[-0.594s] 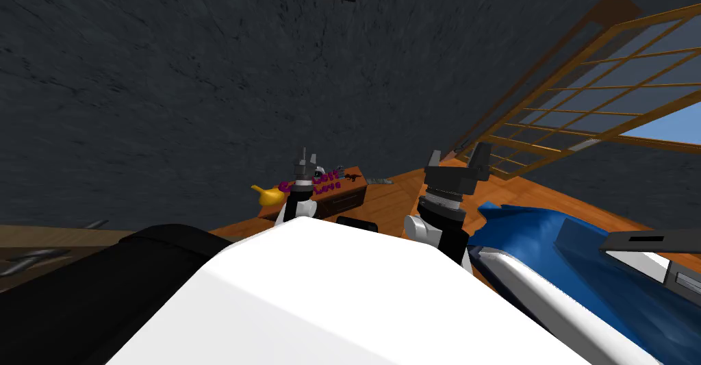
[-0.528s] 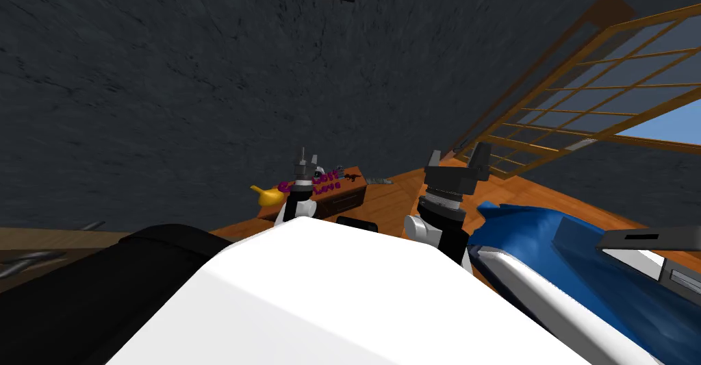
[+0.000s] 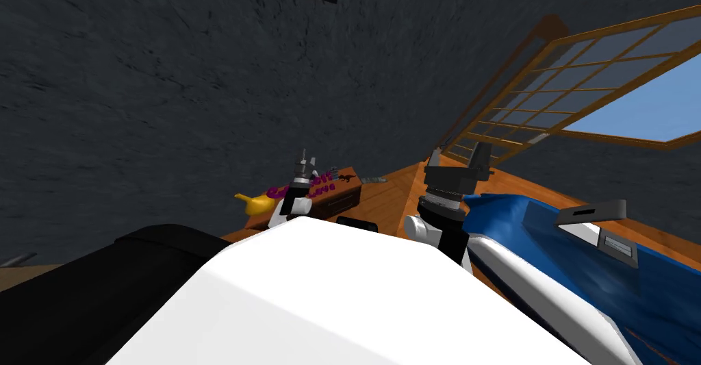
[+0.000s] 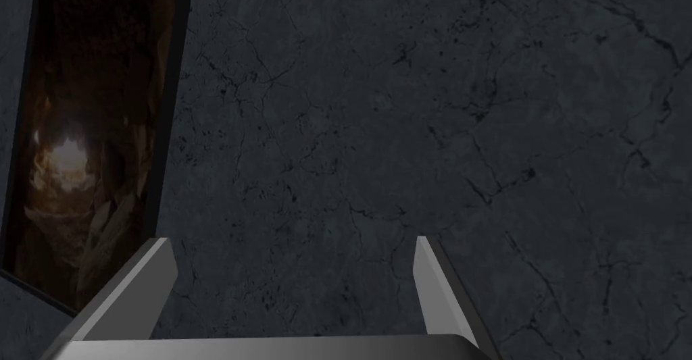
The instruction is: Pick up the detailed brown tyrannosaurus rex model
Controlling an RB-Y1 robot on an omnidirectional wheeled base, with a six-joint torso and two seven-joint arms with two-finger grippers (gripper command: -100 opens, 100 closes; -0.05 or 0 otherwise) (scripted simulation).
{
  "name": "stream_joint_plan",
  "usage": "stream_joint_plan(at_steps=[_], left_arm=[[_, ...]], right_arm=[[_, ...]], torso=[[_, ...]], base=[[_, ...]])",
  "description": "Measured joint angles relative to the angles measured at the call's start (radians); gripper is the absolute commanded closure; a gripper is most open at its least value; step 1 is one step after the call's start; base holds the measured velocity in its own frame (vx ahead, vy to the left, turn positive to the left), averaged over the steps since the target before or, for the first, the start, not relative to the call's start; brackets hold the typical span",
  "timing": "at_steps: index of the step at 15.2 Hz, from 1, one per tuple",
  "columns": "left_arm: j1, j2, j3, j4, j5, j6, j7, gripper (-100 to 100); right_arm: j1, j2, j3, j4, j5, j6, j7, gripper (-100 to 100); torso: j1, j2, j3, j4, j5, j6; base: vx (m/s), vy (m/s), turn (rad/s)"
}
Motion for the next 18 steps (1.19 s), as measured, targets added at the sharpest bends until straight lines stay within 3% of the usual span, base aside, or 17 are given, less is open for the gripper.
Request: stream_joint_plan(at_steps=[18], left_arm=[[-0.101, 0.023, 0.216, 0.173, 0.039, 0.316, 0.009, -100]], right_arm=[[0.000, 0.000, 0.000, 0.000, 0.000, 0.000, 0.000, 0]], torso=[[-0.001, -0.001, 0.000, 0.000, 0.000, 0.000]], base=[[0.029, -0.040, -0.162]])
